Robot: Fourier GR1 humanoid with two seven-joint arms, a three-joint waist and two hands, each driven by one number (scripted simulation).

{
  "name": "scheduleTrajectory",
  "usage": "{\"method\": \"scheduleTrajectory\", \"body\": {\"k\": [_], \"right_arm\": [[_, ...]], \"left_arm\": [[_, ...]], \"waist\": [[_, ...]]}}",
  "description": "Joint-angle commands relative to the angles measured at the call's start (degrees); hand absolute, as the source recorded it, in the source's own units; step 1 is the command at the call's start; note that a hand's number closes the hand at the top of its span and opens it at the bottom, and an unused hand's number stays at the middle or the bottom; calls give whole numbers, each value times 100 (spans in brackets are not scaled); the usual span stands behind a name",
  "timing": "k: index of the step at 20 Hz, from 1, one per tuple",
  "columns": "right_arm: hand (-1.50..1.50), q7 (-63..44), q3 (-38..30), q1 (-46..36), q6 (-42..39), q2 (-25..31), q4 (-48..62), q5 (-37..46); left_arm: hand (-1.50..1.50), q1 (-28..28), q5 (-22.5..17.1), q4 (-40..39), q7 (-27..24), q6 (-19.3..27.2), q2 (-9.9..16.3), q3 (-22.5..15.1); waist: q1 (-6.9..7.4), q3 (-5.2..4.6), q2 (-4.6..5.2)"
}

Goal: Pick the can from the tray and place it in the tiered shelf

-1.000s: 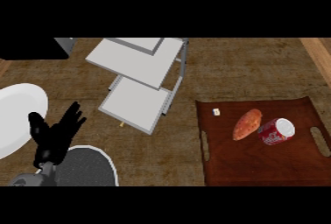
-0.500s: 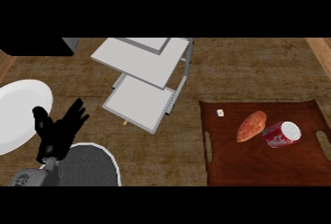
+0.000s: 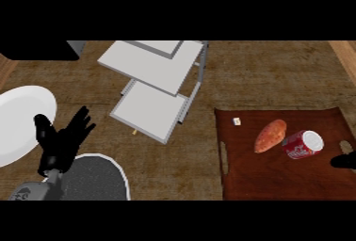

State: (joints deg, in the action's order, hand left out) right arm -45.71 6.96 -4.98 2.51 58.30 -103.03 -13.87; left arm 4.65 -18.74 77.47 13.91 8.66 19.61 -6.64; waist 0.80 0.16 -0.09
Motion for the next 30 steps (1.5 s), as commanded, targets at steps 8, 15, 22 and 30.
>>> {"method": "scheduleTrajectory", "body": {"k": [8,15,22,30], "right_arm": [[-150,-920,437,99,-7,-835,-297,1343],[-150,-903,717,-176,-95,-1492,249,2205],[-150,-968,478,-686,-502,-1811,907,2474],[-150,-105,499,-142,-182,-2303,1452,3488]], "left_arm": [[0,-170,168,-330,-105,-276,-184,184],[0,-168,413,-194,-15,-82,-448,144],[0,-167,322,-193,62,-471,-282,384],[0,18,597,-654,-263,-464,-543,509]], "waist": [[-98,-18,5],[-67,-17,10],[-35,-17,20],[-92,-17,21]]}}
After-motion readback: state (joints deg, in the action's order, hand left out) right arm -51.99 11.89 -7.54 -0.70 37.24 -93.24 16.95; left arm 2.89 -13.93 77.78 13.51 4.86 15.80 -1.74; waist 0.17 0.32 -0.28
